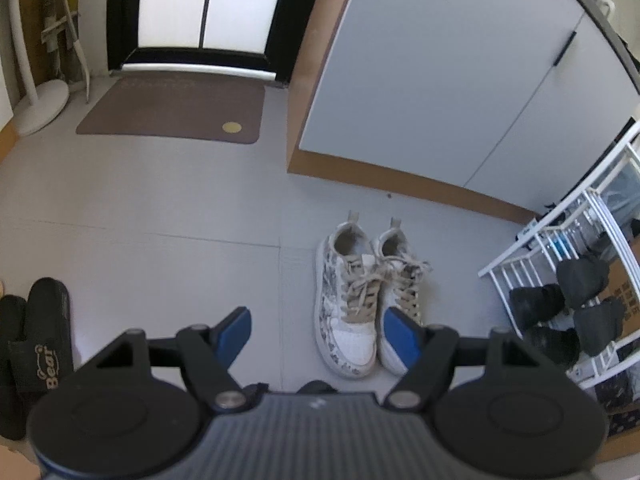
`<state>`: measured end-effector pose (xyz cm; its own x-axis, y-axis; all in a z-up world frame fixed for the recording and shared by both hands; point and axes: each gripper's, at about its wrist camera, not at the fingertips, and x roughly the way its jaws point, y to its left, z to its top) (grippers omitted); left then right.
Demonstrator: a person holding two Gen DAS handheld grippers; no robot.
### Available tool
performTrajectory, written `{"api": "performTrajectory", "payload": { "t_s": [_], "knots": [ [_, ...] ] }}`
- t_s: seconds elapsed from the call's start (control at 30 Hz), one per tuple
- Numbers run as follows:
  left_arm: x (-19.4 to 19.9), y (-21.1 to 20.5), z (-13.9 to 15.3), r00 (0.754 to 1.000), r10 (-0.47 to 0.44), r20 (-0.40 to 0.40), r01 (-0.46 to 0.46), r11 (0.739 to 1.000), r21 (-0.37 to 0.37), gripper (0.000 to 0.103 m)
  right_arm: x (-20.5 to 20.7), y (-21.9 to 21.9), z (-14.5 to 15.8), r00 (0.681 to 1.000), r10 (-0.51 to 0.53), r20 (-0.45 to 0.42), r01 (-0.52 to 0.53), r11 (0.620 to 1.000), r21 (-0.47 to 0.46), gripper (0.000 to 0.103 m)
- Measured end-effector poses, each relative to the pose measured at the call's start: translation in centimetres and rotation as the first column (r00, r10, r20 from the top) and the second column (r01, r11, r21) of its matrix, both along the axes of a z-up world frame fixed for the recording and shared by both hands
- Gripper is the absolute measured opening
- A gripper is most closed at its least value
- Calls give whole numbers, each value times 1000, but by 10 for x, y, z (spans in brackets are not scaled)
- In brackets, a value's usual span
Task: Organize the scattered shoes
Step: 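Grasp the black sneakers on the floor with the right tool and lift, then carry the black sneakers to the wire rack with the right tool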
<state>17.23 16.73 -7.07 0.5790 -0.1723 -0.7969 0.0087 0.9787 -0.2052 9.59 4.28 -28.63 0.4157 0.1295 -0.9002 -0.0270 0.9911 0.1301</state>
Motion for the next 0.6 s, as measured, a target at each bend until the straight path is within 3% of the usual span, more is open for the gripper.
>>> {"api": "performTrajectory", "payload": {
  "t_s": [0.23, 0.6],
  "knots": [
    [5, -7, -5, 1000, 0, -10, 0, 1000, -8, 75, -14, -30, 17, 998, -40, 41, 39, 999, 18, 17],
    [0, -50, 4, 998, -57, 6, 57, 998, 10, 75, -19, -88, 70, 980, -107, 167, 101, 994, 41, 17]
  ]
}}
